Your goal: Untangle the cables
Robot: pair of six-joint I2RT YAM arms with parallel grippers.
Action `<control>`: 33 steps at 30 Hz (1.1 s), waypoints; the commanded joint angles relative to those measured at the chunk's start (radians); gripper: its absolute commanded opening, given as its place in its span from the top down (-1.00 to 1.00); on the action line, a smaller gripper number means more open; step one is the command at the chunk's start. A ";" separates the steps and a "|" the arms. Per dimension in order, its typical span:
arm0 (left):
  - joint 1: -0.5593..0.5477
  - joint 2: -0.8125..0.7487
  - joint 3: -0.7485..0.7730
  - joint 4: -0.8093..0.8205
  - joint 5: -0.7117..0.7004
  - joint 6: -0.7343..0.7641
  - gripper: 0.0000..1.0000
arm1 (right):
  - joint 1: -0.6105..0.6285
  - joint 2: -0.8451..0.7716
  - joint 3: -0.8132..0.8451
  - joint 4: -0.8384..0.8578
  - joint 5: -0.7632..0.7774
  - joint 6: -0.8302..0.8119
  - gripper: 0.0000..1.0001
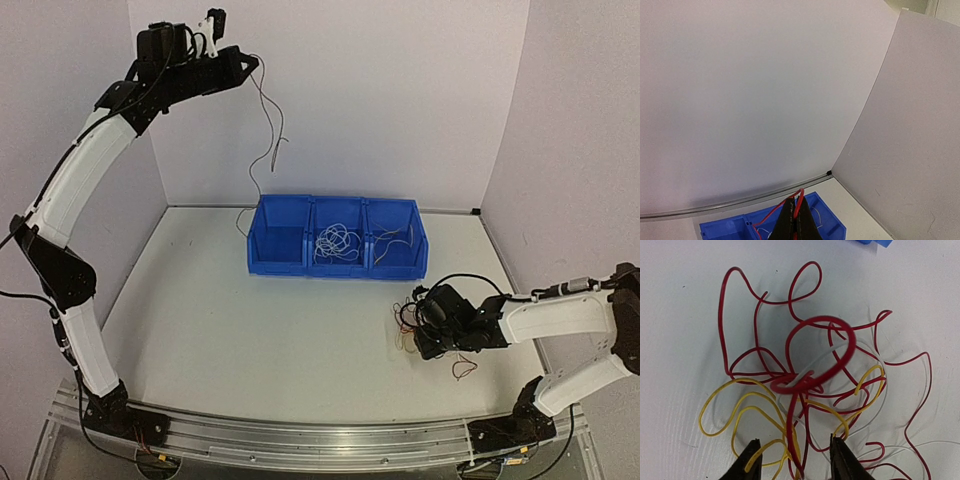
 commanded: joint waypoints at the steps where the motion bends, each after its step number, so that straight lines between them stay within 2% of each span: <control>1: -0.010 -0.076 0.058 0.078 0.037 0.029 1.00 | -0.004 -0.044 0.060 0.002 -0.017 0.002 -0.13; 5: -0.010 -0.079 0.050 0.079 0.036 0.039 1.00 | -0.003 -0.108 0.092 -0.006 -0.040 -0.030 -0.62; 7: -0.010 -0.077 0.050 0.077 0.038 0.043 1.00 | -0.003 -0.149 0.107 -0.008 -0.074 -0.055 -0.68; 11: -0.015 -0.106 0.040 0.051 -0.056 0.086 1.00 | -0.003 -0.218 0.125 -0.008 -0.117 -0.083 -0.72; 17: -0.018 -0.214 -0.090 0.033 -0.281 0.197 1.00 | -0.003 -0.305 0.113 -0.008 -0.076 -0.108 -0.76; 19: -0.018 -0.230 -0.129 0.034 -0.273 0.205 1.00 | -0.003 -0.321 0.107 -0.008 -0.057 -0.118 -0.77; 25: -0.026 -0.178 -0.120 0.025 -0.078 0.164 1.00 | -0.003 -0.346 0.107 -0.009 -0.032 -0.147 -0.78; 33: -0.030 -0.102 -0.104 0.015 -0.062 0.157 1.00 | -0.003 -0.353 0.103 -0.008 -0.007 -0.160 -0.79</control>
